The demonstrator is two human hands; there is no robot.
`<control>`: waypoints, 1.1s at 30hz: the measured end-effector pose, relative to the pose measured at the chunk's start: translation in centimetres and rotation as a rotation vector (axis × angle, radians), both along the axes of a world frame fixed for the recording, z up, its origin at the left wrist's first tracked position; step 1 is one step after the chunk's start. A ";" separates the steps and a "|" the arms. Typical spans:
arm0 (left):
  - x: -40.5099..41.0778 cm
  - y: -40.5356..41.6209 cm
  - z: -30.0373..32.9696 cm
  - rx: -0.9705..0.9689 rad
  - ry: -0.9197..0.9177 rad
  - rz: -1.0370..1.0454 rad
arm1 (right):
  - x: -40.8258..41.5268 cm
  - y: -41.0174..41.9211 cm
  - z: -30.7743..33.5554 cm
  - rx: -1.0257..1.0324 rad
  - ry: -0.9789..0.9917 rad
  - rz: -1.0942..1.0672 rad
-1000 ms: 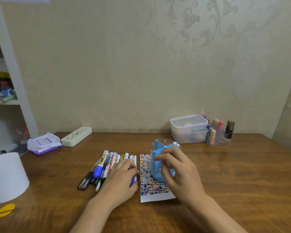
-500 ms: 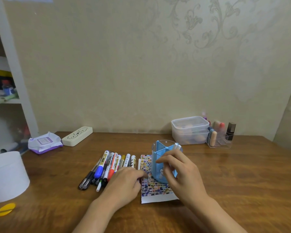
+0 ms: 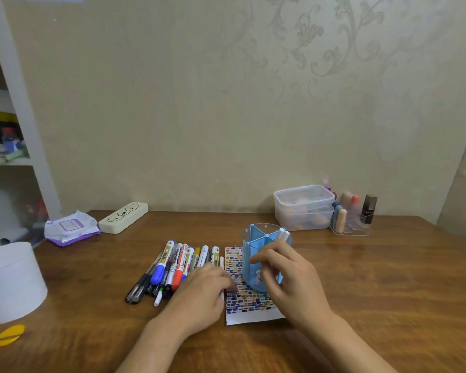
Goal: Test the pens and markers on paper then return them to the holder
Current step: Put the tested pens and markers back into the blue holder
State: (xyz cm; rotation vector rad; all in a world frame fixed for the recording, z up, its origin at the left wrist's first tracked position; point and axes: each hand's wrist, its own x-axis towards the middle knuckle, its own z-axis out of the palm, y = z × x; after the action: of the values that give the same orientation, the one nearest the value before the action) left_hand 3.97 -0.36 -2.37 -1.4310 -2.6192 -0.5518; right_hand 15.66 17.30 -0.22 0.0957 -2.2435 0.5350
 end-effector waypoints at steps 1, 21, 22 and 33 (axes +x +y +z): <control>-0.1 -0.1 -0.1 0.000 -0.002 -0.004 | 0.0 0.0 0.0 0.001 -0.010 0.000; 2.1 0.5 2.3 0.622 0.011 -0.076 | 0.3 -1.0 0.8 -0.252 -0.147 0.167; 2.4 0.5 2.4 0.641 0.005 -0.075 | 0.3 -1.1 0.8 -0.278 -0.131 0.166; 3.1 0.7 3.1 0.534 -0.100 -0.041 | 1.3 0.0 3.9 -0.332 0.308 0.116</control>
State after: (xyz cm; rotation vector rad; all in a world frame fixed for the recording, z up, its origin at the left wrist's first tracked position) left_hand 7.04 0.33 0.71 -1.3022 -2.2532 -1.2393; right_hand 16.97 17.26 3.64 0.1283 -1.8337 0.8859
